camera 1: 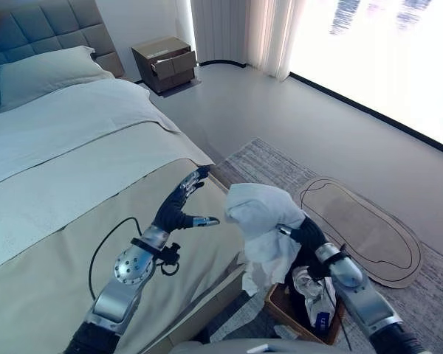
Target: Pick up clothes into the bucket
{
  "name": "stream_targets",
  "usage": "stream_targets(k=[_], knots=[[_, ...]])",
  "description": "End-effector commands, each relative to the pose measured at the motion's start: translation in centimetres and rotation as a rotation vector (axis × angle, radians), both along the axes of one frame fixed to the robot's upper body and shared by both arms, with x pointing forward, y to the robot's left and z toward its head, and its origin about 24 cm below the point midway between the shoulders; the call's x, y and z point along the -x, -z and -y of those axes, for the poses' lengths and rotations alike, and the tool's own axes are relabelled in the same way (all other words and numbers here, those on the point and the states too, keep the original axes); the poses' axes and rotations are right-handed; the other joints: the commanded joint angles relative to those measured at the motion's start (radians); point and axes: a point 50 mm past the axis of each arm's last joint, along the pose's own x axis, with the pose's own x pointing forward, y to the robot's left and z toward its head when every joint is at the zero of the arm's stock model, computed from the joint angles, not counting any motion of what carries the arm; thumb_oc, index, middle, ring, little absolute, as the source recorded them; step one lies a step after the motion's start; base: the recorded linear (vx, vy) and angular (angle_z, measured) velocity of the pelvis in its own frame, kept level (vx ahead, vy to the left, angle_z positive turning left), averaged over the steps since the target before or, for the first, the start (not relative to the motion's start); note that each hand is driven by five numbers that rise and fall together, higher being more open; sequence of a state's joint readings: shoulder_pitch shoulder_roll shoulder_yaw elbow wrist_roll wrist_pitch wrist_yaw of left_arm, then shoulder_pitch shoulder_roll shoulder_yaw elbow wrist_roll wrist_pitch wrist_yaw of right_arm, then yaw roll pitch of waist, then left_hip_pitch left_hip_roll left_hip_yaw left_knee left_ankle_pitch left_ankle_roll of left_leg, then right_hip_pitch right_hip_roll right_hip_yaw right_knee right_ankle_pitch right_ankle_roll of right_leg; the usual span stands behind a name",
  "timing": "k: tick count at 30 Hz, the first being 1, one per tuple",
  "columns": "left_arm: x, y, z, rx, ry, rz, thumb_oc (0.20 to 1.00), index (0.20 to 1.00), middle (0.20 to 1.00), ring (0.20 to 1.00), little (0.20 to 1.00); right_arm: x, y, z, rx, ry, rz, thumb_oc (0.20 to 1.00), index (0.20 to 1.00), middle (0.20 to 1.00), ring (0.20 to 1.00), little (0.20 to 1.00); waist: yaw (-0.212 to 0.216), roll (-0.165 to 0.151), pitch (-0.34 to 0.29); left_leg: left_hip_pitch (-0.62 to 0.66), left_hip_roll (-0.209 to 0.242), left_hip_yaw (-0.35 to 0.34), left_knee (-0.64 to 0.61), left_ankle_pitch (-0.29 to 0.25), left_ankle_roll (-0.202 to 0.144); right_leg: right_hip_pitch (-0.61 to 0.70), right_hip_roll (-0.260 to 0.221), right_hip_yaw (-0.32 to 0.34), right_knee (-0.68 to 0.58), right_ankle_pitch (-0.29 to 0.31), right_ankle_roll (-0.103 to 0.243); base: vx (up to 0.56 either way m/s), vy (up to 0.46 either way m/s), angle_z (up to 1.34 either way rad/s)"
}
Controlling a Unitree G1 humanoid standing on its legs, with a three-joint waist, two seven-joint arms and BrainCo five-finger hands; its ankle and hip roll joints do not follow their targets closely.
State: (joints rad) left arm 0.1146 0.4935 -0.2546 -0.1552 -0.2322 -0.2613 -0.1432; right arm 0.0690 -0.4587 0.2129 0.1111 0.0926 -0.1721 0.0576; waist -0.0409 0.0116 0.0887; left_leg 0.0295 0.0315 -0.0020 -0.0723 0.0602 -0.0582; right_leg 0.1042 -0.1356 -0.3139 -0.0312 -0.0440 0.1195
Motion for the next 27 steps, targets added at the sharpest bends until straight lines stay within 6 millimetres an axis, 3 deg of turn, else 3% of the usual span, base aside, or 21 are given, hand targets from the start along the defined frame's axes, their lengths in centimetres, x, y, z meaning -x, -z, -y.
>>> stream_targets(k=[1,12,16,19,22,25,27], knots=[[0.6,0.6,-1.7,-0.038,0.018,-0.019,1.0,1.0,1.0,1.0,1.0,-1.2,-3.2,-0.8,-0.118,0.007,0.193,0.2,0.2,0.2,0.2,0.2,-0.002,-0.045,-0.05,-0.027,0.039,0.013,0.084,-0.07,-0.003,-0.066,-0.083,0.046,0.01,0.119,0.061,0.0,0.0,0.0],[2.8,4.2,-3.1,-0.119,0.122,-0.24,1.0,1.0,1.0,1.0,1.0,-0.9,-3.1,3.2,-0.052,0.231,0.243,0.2,0.2,0.2,0.2,0.2,-0.018,-0.031,-0.05,-0.025,0.039,0.027,0.087,-0.076,-0.001,-0.079,-0.085,0.066,0.016,0.122,0.067,0.0,0.004,-0.02],[3.2,5.7,-3.8,-0.056,0.048,-0.307,1.0,1.0,1.0,1.0,1.0,-0.7,-2.7,4.1,-0.058,0.294,0.239,0.2,0.2,0.2,0.2,0.2,-0.026,-0.031,-0.05,-0.024,0.039,0.035,0.091,-0.079,-0.001,-0.085,-0.087,0.077,0.02,0.123,0.068,-0.01,0.007,-0.14],[3.7,6.6,-5.0,0.09,-0.1,-0.345,1.0,1.0,1.0,1.0,1.0,0.1,-1.3,5.7,-0.045,0.402,0.189,0.2,0.2,0.2,0.2,0.2,-0.035,-0.033,-0.041,-0.024,0.034,0.044,0.107,-0.091,0.006,-0.093,-0.09,0.096,0.036,0.118,0.065,0.0,0.004,-0.11],[3.7,6.8,-5.2,0.138,-0.175,-0.33,1.0,1.0,1.0,1.0,1.0,0.4,-0.7,6.2,-0.038,0.437,0.172,0.2,0.2,0.2,0.2,0.2,-0.039,-0.032,-0.027,-0.028,0.031,0.046,0.127,-0.103,0.012,-0.103,-0.094,0.106,0.063,0.107,0.063,-0.03,-0.005,-0.18],[2.9,5.7,-5.3,0.175,-0.212,-0.26,1.0,1.0,1.0,1.0,1.0,-0.2,-0.9,7.1,-0.049,0.496,0.183,0.2,0.2,0.2,0.2,0.2,-0.037,-0.029,0.021,-0.072,0.027,0.04,0.187,-0.117,0.014,-0.142,-0.106,0.114,0.121,0.09,0.059,-0.17,-0.014,-0.04],[1.7,4.1,-5.0,0.217,-0.224,-0.167,1.0,1.0,1.0,1.0,1.0,-2.0,-2.8,7.5,-0.092,0.549,0.278,0.2,0.2,0.2,0.2,0.2,-0.034,-0.023,0.104,-0.157,0.025,0.033,0.27,-0.124,0.011,-0.213,-0.12,0.12,0.182,0.085,0.051,-0.32,-0.023,-0.01]])
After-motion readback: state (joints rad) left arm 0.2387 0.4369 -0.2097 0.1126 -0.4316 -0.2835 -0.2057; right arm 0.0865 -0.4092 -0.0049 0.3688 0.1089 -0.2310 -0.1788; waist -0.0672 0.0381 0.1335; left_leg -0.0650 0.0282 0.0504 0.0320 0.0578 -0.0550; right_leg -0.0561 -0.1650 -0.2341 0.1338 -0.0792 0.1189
